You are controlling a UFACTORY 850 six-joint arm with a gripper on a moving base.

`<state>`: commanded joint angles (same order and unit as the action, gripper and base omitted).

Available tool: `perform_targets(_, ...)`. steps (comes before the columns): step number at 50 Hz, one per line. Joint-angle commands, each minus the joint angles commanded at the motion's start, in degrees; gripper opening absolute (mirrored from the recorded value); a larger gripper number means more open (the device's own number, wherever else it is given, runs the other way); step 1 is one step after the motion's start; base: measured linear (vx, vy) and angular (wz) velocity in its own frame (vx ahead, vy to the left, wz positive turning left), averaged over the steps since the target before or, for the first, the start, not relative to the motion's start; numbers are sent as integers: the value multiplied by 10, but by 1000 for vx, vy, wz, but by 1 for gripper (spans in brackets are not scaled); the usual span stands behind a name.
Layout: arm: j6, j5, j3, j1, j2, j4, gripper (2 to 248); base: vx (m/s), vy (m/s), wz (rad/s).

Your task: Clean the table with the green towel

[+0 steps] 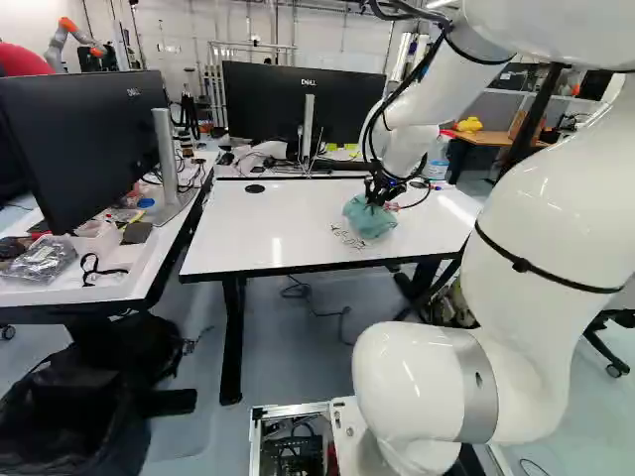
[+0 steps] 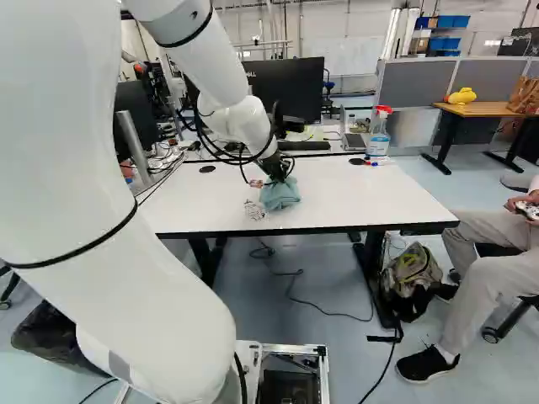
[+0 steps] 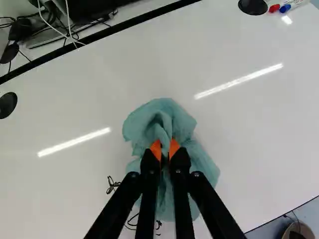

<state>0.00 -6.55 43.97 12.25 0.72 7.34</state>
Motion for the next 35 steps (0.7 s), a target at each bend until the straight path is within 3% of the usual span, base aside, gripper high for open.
perform_targets(35, 0, 0, -47, -56, -73, 0, 38, 0, 0, 0)
